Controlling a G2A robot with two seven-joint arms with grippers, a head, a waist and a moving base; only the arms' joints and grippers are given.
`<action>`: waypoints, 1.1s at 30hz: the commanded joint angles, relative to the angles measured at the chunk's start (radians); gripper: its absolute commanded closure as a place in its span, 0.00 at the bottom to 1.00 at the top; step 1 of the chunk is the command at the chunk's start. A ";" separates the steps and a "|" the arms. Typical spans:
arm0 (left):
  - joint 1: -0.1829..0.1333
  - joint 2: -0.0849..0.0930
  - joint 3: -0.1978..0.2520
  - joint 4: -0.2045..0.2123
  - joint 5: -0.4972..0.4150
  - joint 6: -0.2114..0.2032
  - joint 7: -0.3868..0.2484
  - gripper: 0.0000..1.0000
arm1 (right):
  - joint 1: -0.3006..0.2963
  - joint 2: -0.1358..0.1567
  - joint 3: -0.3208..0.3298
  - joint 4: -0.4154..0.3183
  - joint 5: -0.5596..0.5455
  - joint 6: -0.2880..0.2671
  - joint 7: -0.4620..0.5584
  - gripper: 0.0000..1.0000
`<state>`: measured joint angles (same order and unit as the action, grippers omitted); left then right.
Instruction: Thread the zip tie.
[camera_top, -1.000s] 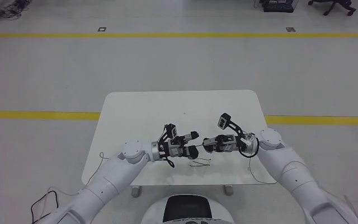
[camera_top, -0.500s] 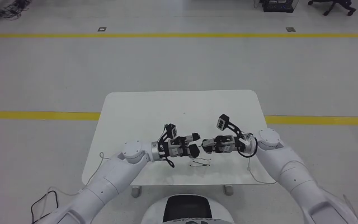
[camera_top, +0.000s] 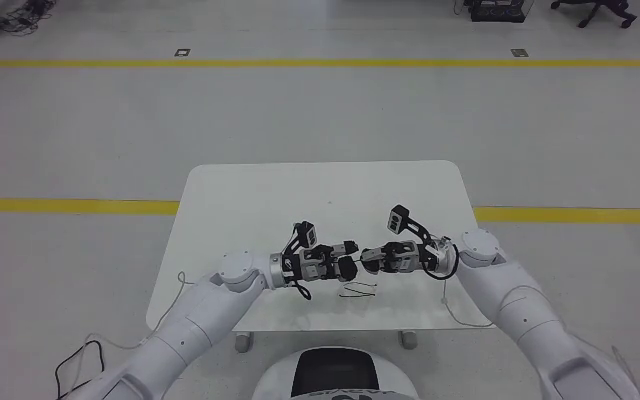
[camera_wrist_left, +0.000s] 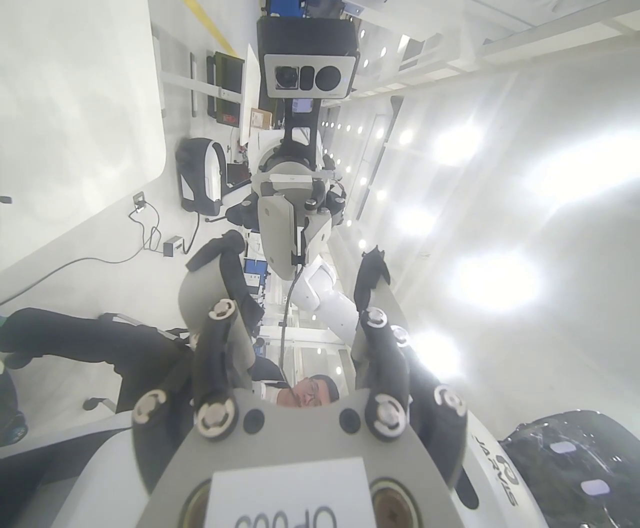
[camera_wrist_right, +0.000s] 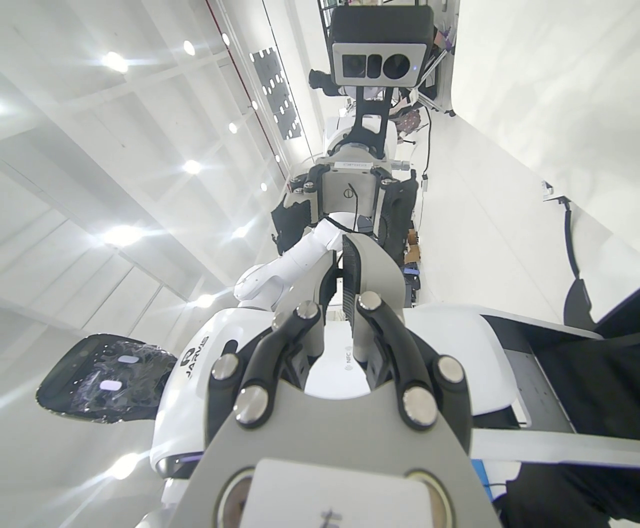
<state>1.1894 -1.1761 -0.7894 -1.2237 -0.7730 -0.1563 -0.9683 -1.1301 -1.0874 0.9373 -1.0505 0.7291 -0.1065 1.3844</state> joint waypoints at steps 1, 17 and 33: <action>0.000 0.000 0.000 0.002 -0.002 -0.001 -0.004 0.57 | 0.001 -0.001 -0.001 0.002 -0.004 0.002 0.000 1.00; -0.003 -0.003 0.004 0.013 -0.001 -0.014 -0.009 0.74 | 0.006 -0.010 -0.004 0.018 -0.017 0.015 -0.012 1.00; -0.009 -0.006 0.008 0.026 -0.003 -0.020 -0.011 0.95 | 0.010 -0.017 -0.003 0.031 -0.027 0.018 -0.022 1.00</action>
<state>1.1811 -1.1823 -0.7817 -1.1982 -0.7763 -0.1765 -0.9785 -1.1208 -1.1043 0.9348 -1.0199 0.7026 -0.0898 1.3620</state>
